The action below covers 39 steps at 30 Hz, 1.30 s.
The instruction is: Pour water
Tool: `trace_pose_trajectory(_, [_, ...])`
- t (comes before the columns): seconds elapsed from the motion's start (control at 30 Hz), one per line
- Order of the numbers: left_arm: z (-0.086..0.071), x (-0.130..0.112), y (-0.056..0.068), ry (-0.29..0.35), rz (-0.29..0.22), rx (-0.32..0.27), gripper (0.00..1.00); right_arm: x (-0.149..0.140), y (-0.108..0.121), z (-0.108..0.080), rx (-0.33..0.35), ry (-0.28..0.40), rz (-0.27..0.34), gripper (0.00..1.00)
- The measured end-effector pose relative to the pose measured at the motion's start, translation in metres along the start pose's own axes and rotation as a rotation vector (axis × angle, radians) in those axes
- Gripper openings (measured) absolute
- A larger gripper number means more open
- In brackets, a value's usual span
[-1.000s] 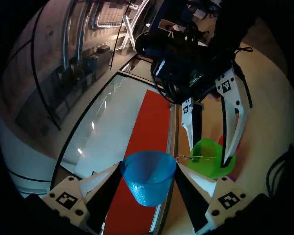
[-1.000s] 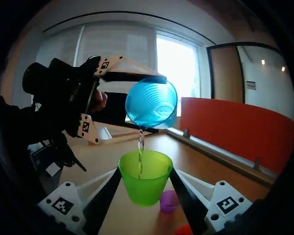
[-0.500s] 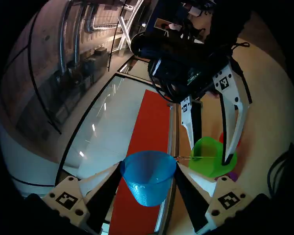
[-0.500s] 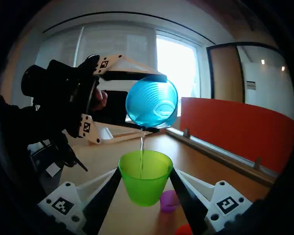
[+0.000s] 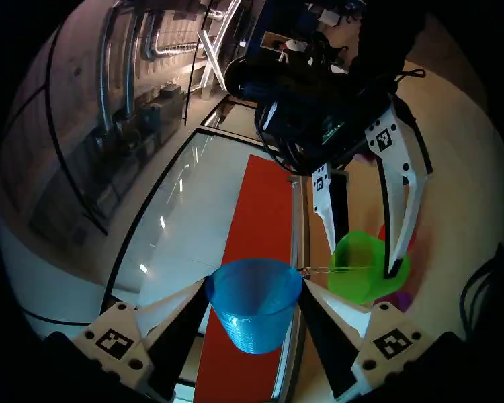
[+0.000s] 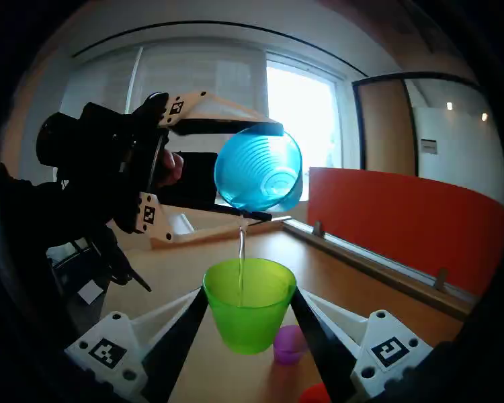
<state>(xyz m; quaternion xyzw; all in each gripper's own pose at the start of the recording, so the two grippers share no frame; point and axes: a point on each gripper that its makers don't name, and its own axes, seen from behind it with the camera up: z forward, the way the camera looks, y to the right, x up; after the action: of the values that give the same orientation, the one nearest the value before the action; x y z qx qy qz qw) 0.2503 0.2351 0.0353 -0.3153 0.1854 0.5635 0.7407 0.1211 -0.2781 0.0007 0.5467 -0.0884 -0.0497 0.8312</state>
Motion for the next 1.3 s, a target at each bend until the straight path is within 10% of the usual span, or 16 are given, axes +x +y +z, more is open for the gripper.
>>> trace_pose_trajectory(1.3, [0.0008,-0.0012,-0.0075,-0.001,0.073,0.008,0.88,0.0024,-0.0013,0.0058,0.001,0.023,-0.001,0.91])
